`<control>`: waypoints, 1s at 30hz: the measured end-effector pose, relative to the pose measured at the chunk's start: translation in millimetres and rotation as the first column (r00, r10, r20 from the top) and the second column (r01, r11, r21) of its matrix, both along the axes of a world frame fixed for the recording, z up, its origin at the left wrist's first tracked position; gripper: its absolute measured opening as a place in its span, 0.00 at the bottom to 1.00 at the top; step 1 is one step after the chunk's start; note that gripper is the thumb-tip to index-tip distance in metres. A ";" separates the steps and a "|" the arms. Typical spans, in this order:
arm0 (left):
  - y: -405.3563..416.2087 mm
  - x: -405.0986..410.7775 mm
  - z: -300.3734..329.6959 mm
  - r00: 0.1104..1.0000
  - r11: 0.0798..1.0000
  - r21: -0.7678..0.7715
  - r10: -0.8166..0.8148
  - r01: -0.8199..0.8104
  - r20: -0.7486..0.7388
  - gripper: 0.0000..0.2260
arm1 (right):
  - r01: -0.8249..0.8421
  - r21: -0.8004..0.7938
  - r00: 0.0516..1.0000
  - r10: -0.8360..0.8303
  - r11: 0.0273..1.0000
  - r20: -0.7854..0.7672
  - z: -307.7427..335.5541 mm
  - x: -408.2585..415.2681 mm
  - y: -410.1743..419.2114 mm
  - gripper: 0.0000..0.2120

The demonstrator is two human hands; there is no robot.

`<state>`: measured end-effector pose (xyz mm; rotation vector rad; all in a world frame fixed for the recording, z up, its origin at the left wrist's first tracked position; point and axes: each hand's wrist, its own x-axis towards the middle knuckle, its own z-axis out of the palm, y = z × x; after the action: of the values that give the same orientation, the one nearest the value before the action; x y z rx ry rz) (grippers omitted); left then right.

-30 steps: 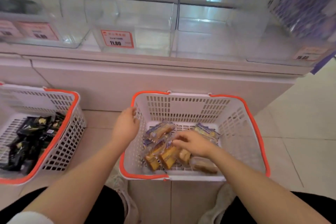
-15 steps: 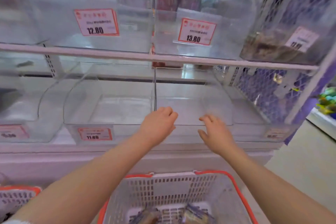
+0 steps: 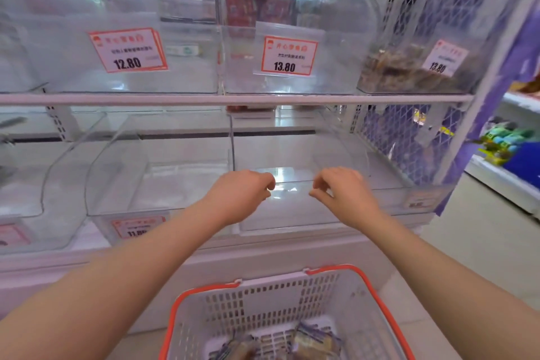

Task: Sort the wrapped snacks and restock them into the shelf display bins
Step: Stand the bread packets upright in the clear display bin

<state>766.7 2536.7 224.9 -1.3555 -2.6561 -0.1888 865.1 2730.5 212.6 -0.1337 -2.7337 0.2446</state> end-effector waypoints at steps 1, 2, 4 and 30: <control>-5.8 9.1 -0.2 1.000 1.000 0.002 -0.014 0.014 -0.003 0.11 | -0.015 -0.011 1.000 0.015 1.000 0.011 0.8 10.1 -4.6 0.07; -10.9 18.9 -1.3 1.000 1.000 0.000 -0.026 0.026 -0.002 0.11 | -0.025 -0.023 0.999 0.026 0.999 0.020 -0.4 20.7 -9.1 0.07; -19.1 39.2 -4.0 0.999 0.999 0.003 -0.046 0.046 0.005 0.12 | -0.036 -0.048 0.999 0.038 0.998 0.028 -4.1 42.7 -16.1 0.06; -64.4 136.5 -126.5 0.928 0.929 0.092 -0.345 0.359 -0.143 0.07 | -0.049 -0.190 0.909 0.122 0.981 0.398 -156.0 137.2 -69.1 0.08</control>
<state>903.1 2472.3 98.4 -1.7337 -2.2431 -0.2846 1002.3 2661.5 56.7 -0.1243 -3.1351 0.5404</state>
